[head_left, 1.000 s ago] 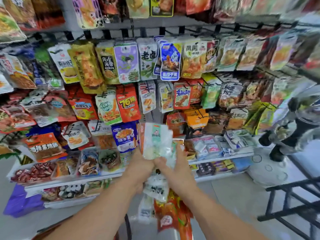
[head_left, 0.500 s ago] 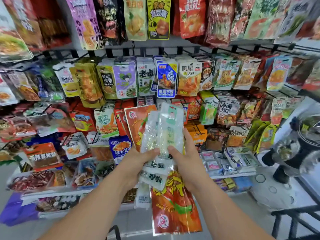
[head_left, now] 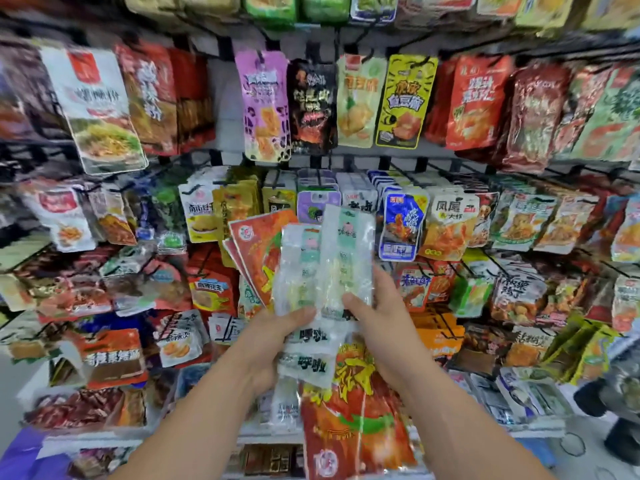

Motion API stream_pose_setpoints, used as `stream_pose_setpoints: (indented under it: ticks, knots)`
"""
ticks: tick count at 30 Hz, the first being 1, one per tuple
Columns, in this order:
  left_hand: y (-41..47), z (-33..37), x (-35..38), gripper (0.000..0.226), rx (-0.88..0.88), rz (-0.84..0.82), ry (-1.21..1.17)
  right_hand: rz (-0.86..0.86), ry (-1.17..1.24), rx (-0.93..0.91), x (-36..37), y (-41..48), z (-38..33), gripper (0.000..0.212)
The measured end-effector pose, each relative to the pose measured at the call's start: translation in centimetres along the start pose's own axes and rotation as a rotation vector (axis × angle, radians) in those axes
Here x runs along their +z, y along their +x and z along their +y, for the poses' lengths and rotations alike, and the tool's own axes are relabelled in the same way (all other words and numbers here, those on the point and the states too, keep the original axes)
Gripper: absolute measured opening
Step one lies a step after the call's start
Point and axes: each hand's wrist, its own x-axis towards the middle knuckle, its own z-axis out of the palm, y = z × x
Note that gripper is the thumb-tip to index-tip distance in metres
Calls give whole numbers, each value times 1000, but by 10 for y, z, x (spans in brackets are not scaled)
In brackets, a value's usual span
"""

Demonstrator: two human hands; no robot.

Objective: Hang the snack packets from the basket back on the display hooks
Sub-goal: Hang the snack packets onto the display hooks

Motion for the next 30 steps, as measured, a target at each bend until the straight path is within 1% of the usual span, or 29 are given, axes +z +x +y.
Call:
stream_pose_setpoints:
  ticks: [2,4,6,9,11,12,13,16,17,19,21,23,24,25,27,29,30]
  knots:
    - [8,14,-17,43,22,12,19,-19,-52,-30,16,11,-2,55]
    - [14,22,-30,40,32,26,26,-23,-72,-61,29,17,-4,46]
    - [19,27,-41,35,44,47,13,-24,-95,-78,42,23,-6,49]
    - [21,34,-57,39,65,54,-49,-34,-110,-105,59,33,-13,56]
    - [20,41,-69,28,82,65,-63,-68,-76,-87,68,39,-16,58]
    - [21,45,-75,26,93,85,-59,-83,-60,-85,73,42,-16,55]
    - [20,48,-79,29,104,107,-41,-99,-49,-86,78,45,-16,54]
    - [16,56,-85,56,104,171,1,-114,-48,-116,92,51,-16,53]
    - [14,58,-84,60,106,168,7,-108,-63,-121,94,52,-16,56]
    - [8,60,-83,55,121,185,10,-153,-66,-139,99,56,-16,57]
    - [2,63,-81,44,132,237,13,-214,-65,-122,102,58,-21,49]
    - [0,63,-82,36,141,308,11,-277,-47,-110,105,62,-29,49]
    - [-1,62,-83,38,139,336,0,-308,-59,-98,106,65,-33,49]
    - [-2,62,-83,45,137,346,-17,-345,-64,-84,105,68,-37,46]
    - [-4,60,-82,61,130,365,-57,-369,-62,-85,102,77,-38,41]
    - [-8,58,-80,74,123,398,-102,-372,-63,-70,99,80,-41,40]
    - [-9,58,-78,84,124,411,-119,-395,-61,-70,96,81,-43,39]
